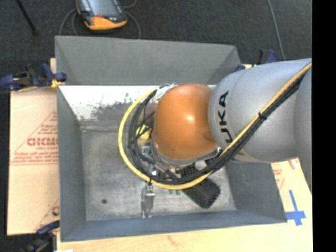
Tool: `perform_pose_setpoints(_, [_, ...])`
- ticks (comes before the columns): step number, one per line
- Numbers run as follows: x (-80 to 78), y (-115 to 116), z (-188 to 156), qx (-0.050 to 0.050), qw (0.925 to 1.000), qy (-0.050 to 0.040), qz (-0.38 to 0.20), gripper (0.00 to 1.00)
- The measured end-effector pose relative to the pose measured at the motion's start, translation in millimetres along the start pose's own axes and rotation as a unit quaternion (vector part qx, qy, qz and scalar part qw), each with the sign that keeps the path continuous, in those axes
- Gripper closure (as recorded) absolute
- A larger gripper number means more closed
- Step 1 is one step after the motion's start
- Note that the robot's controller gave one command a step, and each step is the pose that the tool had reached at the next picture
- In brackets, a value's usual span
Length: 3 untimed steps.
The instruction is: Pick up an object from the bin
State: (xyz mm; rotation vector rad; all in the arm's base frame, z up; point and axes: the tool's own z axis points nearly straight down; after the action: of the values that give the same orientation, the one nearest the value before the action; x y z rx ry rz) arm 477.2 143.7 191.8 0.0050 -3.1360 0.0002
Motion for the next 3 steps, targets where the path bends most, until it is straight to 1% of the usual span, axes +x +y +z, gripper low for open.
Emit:
perform_pose_setpoints(1, [-1.9, -1, -4, -0.001, 1.0000, -0.0040, 0.002, 0.00])
perform_pose_setpoints(2, [-23.2, -44, 53, 0.000, 0.9983, -0.0055, -0.059, 0.00])
perform_pose_setpoints(3, [-39.1, -83, 65, 0.000, 0.9999, -0.0044, 0.016, 0.00])
